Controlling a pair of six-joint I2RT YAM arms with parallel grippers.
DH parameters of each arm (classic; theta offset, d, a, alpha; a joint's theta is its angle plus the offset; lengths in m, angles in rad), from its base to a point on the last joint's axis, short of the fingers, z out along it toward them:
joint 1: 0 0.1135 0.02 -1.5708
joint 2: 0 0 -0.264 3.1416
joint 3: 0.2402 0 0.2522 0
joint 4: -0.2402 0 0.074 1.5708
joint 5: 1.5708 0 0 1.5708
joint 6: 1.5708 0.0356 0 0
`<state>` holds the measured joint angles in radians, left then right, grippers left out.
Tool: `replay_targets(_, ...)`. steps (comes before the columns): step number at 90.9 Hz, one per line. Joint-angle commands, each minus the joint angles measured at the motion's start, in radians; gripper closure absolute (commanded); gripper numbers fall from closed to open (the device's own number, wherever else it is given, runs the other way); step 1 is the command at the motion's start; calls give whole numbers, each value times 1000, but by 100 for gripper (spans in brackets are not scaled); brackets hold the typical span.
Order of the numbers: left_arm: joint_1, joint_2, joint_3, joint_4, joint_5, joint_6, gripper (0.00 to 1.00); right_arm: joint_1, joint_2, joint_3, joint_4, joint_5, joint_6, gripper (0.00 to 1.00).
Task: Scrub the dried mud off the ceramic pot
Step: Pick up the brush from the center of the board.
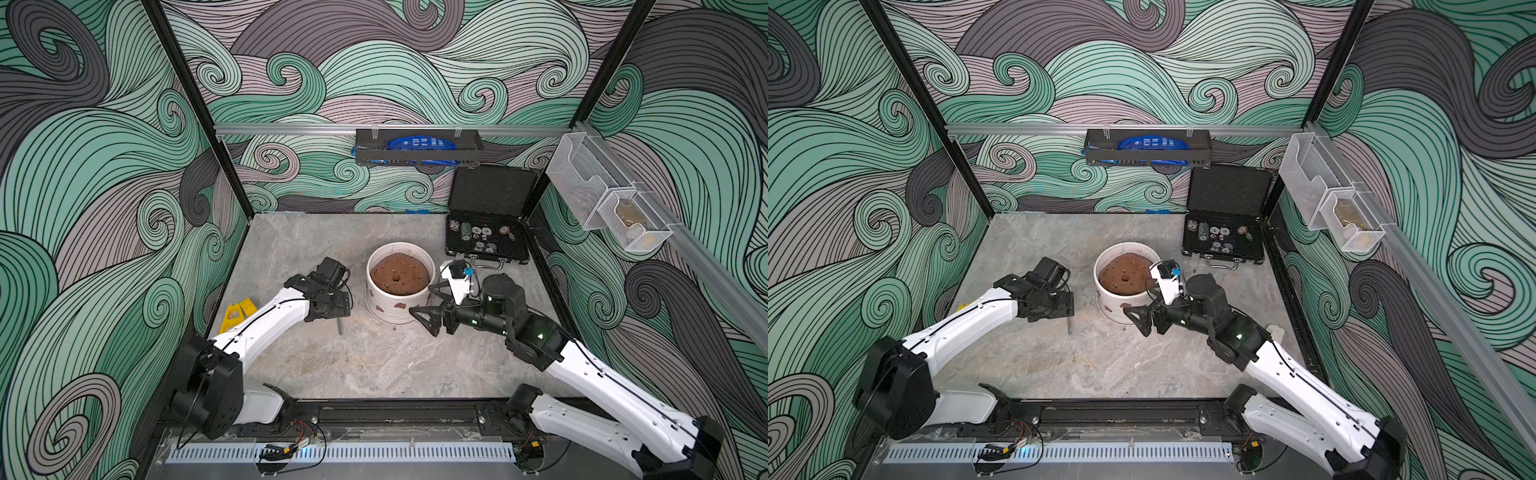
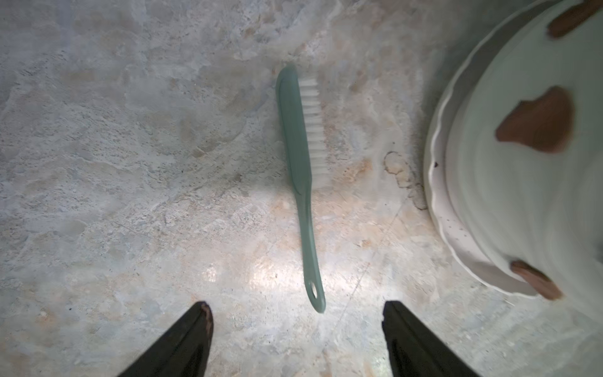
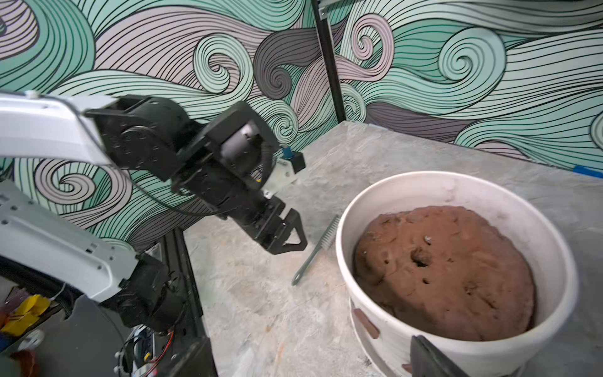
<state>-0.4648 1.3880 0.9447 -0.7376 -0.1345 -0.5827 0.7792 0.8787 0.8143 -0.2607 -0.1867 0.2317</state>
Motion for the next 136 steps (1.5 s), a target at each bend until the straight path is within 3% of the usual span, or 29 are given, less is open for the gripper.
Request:
replay_targets(1, -10, 87, 44, 30, -71, -44, 19, 76, 8, -8, -10, 91, 62, 2)
replay_targets(24, -27, 257, 106, 47, -89, -65, 39, 174, 17, -70, 65, 132, 158, 2)
replay_targets(65, -31, 335, 91, 65, -97, -62, 100, 178, 8, -107, 82, 174, 193, 2)
replay_targets(81, -31, 299, 97, 40, -109, -59, 100, 178, 7, -107, 107, 174, 217, 1)
replay_targets(99, -33, 122, 197, -76, -112, -73, 100, 178, 31, -85, 208, 127, 289, 1)
replay_targets(116, -32, -64, 311, -88, 20, -62, 100, 176, 73, -63, 331, 50, 326, 3)
replay_targets(136, -35, -205, 426, 2, 98, -105, 100, 73, 111, -59, 515, -137, 372, 11)
